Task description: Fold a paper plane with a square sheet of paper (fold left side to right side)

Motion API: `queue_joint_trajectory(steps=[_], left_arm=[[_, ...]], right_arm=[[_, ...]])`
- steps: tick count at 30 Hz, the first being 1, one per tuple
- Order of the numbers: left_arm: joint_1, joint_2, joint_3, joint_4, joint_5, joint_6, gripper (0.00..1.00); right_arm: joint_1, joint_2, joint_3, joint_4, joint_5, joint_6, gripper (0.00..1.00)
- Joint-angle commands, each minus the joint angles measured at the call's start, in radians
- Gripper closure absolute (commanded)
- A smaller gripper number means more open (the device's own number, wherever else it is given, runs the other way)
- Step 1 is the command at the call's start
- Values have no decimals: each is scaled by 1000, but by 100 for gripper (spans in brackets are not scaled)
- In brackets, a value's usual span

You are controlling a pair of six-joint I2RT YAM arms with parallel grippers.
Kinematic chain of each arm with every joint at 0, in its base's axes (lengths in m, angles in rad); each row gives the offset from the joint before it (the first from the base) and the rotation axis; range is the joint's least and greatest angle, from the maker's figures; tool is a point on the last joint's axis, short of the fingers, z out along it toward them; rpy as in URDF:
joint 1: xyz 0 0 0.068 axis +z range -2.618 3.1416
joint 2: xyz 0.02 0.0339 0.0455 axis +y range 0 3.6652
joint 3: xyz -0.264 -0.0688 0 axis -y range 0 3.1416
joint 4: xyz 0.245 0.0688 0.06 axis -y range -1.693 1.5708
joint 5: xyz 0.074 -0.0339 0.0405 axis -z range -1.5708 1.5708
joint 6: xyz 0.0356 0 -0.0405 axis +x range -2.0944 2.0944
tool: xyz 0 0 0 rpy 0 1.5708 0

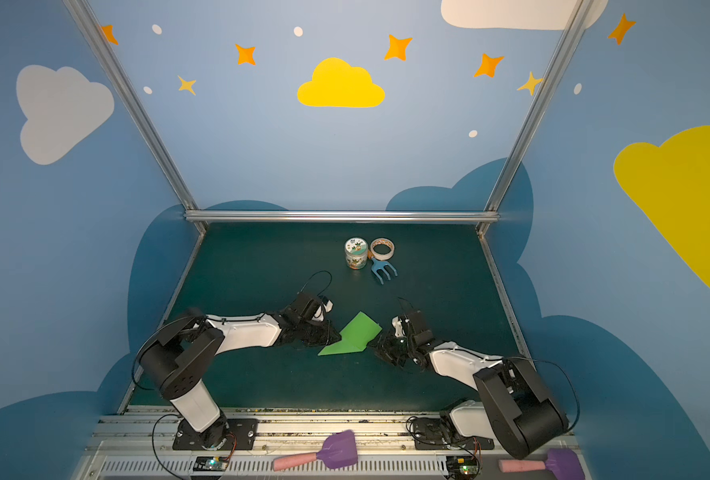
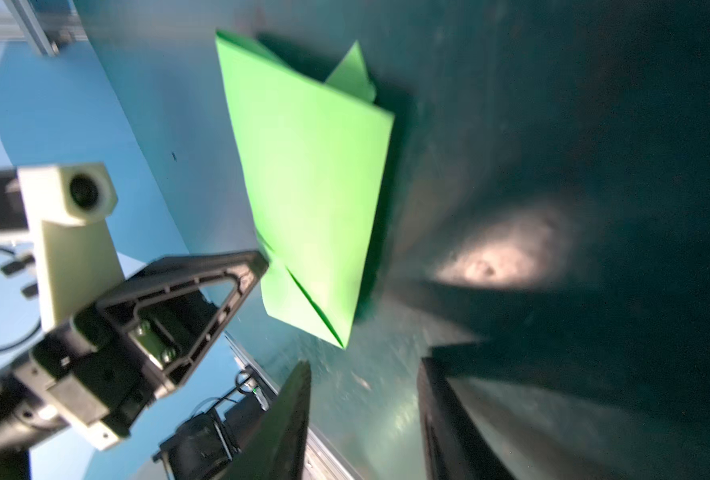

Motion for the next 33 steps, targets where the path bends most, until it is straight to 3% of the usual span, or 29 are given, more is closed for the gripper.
queue_joint_trajectory(steps=[1, 16, 24, 27, 31, 33], left_arm=[[14, 13, -24, 44, 2, -8, 82], [22, 12, -62, 78, 8, -25, 82], [23, 11, -66, 84, 13, -26, 82], [30, 8, -57, 84, 21, -23, 82], [48, -13, -10, 27, 40, 25, 76], [51, -38, 18, -17, 41, 59, 73]], right_arm=[[41, -8, -16, 21, 16, 26, 55], [149, 113, -59, 275, 205, 204, 56], [158, 128, -71, 278, 258, 227, 63], [152, 136, -59, 258, 259, 212, 71], [131, 136, -34, 233, 229, 178, 98], [120, 123, -16, 199, 213, 156, 100]])
